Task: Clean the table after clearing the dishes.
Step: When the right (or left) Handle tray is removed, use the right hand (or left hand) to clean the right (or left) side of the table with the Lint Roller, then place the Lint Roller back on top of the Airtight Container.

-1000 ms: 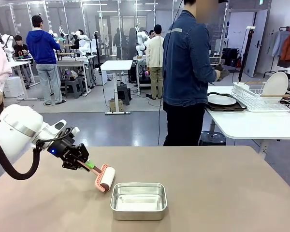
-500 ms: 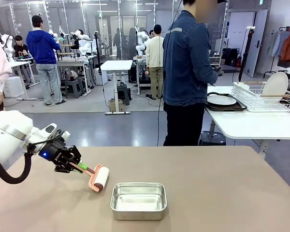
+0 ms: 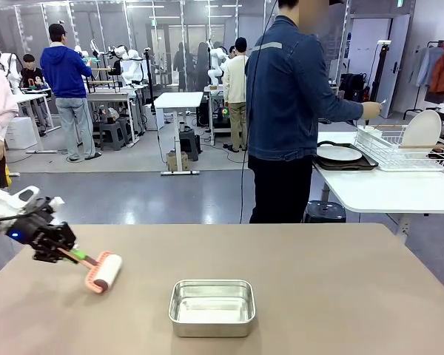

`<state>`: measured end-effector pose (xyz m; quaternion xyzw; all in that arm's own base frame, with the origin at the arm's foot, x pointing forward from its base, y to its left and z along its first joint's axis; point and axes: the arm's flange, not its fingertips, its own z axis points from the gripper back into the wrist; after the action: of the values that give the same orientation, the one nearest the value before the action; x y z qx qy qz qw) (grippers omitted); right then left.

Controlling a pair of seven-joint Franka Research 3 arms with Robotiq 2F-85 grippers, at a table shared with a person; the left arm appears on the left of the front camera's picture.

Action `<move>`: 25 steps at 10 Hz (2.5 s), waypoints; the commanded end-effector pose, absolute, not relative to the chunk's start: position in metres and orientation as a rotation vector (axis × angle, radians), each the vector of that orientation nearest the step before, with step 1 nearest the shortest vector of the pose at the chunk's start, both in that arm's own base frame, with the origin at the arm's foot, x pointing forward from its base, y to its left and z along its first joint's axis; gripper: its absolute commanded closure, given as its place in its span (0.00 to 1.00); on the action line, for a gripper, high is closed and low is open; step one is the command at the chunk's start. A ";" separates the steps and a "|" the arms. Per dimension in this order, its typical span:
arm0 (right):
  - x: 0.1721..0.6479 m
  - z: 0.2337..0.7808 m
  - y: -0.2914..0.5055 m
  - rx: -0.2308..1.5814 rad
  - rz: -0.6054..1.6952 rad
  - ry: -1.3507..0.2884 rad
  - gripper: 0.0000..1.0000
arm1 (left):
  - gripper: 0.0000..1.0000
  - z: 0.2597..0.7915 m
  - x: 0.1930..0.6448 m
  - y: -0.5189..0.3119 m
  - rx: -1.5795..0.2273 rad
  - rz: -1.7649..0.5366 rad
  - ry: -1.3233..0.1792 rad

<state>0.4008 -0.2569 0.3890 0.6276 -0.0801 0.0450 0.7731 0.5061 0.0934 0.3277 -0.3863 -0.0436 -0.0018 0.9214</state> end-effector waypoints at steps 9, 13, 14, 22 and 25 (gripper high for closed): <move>0.397 0.390 -0.252 1.345 0.098 -0.173 0.00 | 0.80 0.414 0.430 0.195 -0.561 -0.021 -0.253; 0.397 0.390 -0.252 1.345 0.098 -0.173 0.00 | 0.80 0.472 0.373 0.174 -0.578 0.000 -0.422; 0.397 0.390 -0.252 1.345 0.098 -0.173 0.00 | 0.80 0.461 0.403 0.192 -0.575 -0.040 -0.350; 0.397 0.390 -0.252 1.345 0.098 -0.173 0.00 | 0.80 0.461 0.403 0.192 -0.575 -0.040 -0.350; 0.397 0.390 -0.252 1.345 0.098 -0.173 0.00 | 0.80 0.475 0.406 0.161 -0.567 -0.156 -0.365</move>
<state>0.4007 -0.2564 0.3896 0.6274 -0.0804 0.0457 0.7732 0.4067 0.1796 0.4608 -0.2856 -0.1707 -0.0337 0.9424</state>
